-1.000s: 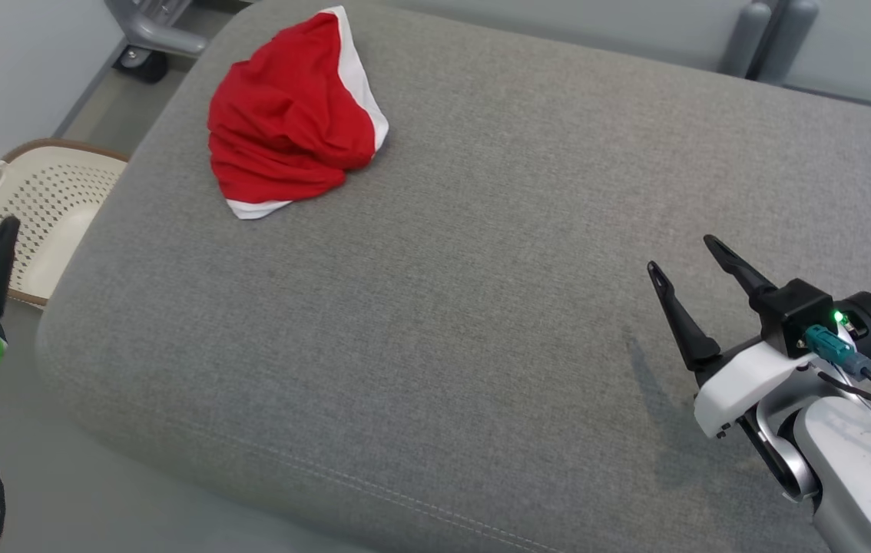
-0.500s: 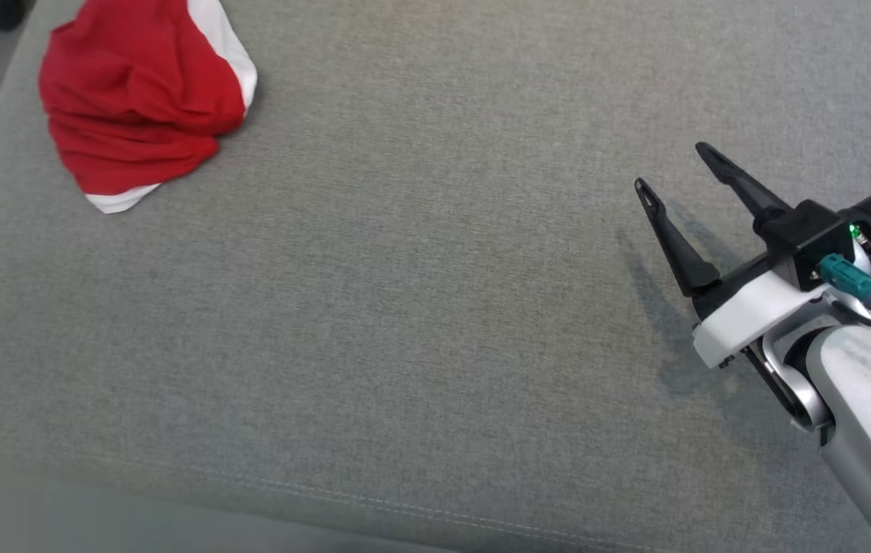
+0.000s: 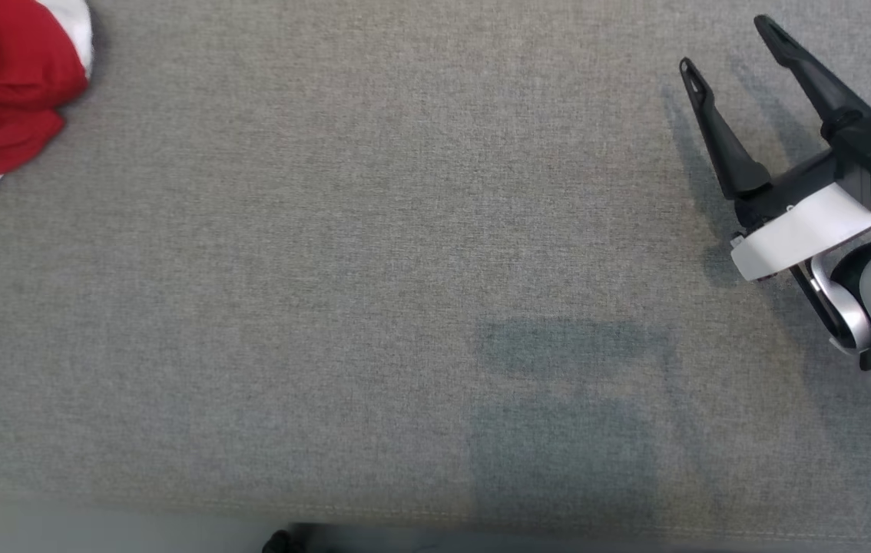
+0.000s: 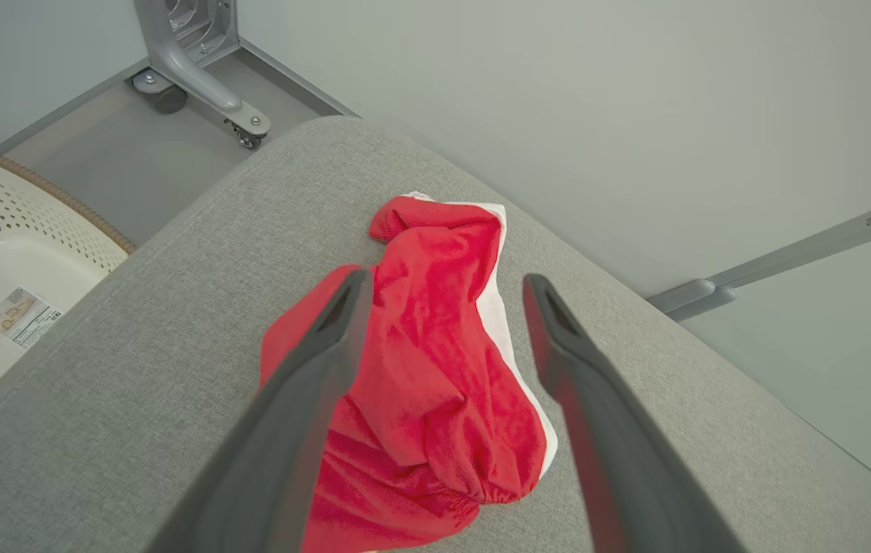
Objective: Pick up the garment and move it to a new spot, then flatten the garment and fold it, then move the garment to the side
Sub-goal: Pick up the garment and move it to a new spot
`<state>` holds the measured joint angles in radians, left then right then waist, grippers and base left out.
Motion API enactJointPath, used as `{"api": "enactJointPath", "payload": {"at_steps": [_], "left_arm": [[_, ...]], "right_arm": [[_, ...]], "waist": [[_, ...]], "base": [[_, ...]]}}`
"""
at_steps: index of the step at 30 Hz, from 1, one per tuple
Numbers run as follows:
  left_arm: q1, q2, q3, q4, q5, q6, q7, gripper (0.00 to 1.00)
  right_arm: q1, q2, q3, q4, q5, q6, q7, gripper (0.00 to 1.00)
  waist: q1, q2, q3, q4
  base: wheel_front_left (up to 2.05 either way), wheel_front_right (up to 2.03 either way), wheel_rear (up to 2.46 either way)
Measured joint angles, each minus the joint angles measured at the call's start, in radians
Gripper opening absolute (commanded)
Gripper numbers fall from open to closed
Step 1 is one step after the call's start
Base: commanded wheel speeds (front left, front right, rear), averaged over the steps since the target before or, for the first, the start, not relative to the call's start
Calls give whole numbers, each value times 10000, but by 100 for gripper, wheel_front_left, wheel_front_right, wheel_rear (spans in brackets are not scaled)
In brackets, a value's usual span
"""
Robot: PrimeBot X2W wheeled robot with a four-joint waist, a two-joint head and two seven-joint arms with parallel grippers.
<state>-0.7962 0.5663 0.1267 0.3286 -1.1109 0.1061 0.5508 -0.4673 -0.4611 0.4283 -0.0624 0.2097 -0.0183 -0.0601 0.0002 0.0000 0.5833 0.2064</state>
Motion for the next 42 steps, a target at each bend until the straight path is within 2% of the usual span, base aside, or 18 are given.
{"api": "enactJointPath", "payload": {"at_steps": [7,10,16,17,18,23,26,32,38,42], "left_arm": [[-450,38,192,387,-102,15,40,100],[-486,88,-15,640,-79,98,332,100],[-614,-301,-157,1172,-59,100,249,100],[-682,-305,-184,1187,-90,100,280,37],[-732,-284,-207,1197,-92,100,293,0],[-922,-217,-309,1388,-90,71,293,0],[-1008,-328,-345,1429,-100,-104,293,0],[-1361,-606,-918,1016,-100,-947,343,0],[-1549,-1129,-1641,272,-222,-1883,669,0],[-1548,-1327,-2192,-313,-228,-2086,1020,0]], "right_arm": [[-656,-107,-130,-426,-150,4,84,100],[-917,-244,-316,-550,-276,2,96,100],[-1454,-290,-506,-713,-357,-6,-148,100],[-1511,-290,-529,-717,-364,-8,-198,100],[-1572,-282,-543,-719,-364,-8,-247,100],[-1632,-196,-531,-583,-366,-10,-428,100],[-1632,-115,-485,-311,-366,-17,-610,100],[-1596,155,-345,420,-366,-46,-1034,100],[-1243,685,-67,1160,-217,-109,-1434,100],[-908,1043,-2,1603,-96,-163,-1572,100]], "waist": [[1,1,1076,-312],[0,1,1524,-425],[-1,0,2347,-663],[-1,0,2415,-696],[-1,0,2465,-731],[-1,0,2474,-825],[-1,0,2345,-808],[-1,0,1903,-788],[-1,0,1253,-832],[-1,1,756,-928]], "base": [[0,0,0],[0,0,0],[0,0,0],[0,0,0],[0,0,0],[0,0,0],[0,0,0],[0,0,0],[0,0,0],[0,0,0]]}}
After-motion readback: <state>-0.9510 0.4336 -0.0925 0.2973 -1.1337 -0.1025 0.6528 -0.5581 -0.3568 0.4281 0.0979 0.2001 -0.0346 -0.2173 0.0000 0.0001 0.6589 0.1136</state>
